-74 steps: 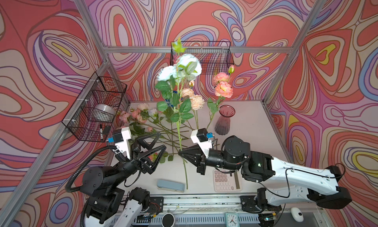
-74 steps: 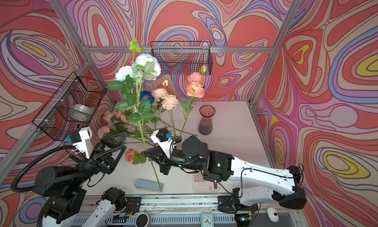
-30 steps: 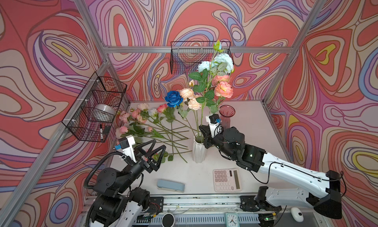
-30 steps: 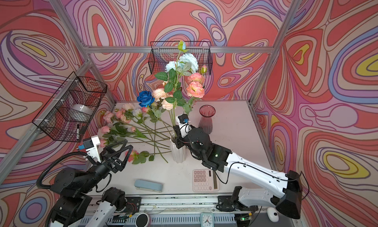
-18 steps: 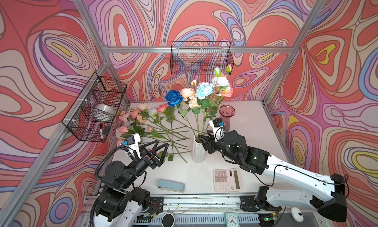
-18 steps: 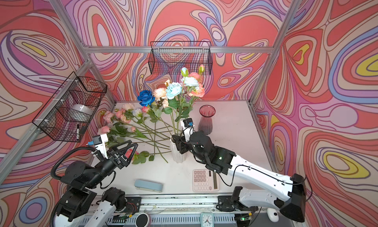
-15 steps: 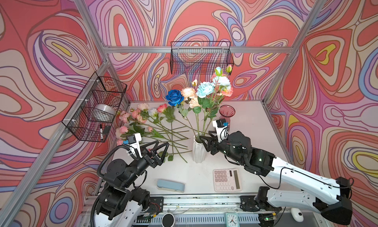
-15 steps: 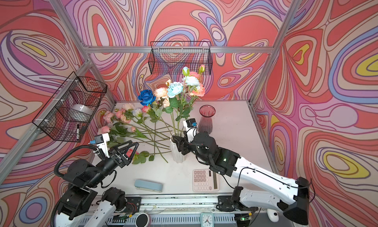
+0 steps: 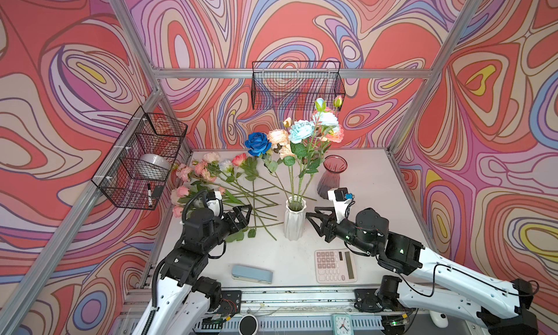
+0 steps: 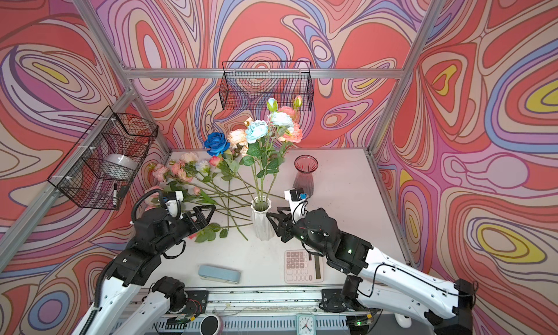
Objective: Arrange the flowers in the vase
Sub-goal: 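Open the right gripper and draw back while the left gripper moves down to the stems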
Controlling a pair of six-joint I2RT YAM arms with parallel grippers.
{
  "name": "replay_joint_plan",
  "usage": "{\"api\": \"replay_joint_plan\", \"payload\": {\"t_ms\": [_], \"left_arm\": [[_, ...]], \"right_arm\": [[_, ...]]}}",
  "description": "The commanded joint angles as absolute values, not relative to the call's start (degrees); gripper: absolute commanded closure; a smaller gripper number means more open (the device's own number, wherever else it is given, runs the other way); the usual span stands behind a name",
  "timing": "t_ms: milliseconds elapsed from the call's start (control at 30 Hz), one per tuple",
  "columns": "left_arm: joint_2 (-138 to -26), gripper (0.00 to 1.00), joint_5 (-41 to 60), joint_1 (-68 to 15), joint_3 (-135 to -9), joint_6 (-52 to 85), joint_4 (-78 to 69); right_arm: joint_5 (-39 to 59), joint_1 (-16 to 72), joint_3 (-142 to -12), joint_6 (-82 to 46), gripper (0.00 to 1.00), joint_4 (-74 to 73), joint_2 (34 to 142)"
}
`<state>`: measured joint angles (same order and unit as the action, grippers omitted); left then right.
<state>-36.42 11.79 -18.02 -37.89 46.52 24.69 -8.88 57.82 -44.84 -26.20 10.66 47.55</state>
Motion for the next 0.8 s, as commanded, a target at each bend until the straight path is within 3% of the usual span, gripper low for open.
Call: {"api": "replay_joint_plan", "payload": {"t_ms": [0,267,433,767], "left_arm": [[-41.7,0.28,7.9,-18.1,-35.8,48.7,21.9],[-60.6,0.47,3.8,-16.8,-36.9,48.9,7.0],[-73.0,0.56,6.3,-10.5,-40.4,50.6,0.8],[-91.0,0.57,6.9,-5.5,-55.2,48.7,0.2]], "right_arm": [[-8.7,57.9,-44.0,-26.6,0.57,9.0,46.0],[-9.3,57.9,-43.2,-26.6,0.61,9.7,44.1],[-9.6,57.9,-42.6,-26.7,0.62,10.3,42.6],[-10.0,57.9,-42.4,-26.4,0.64,10.6,41.2]]}}
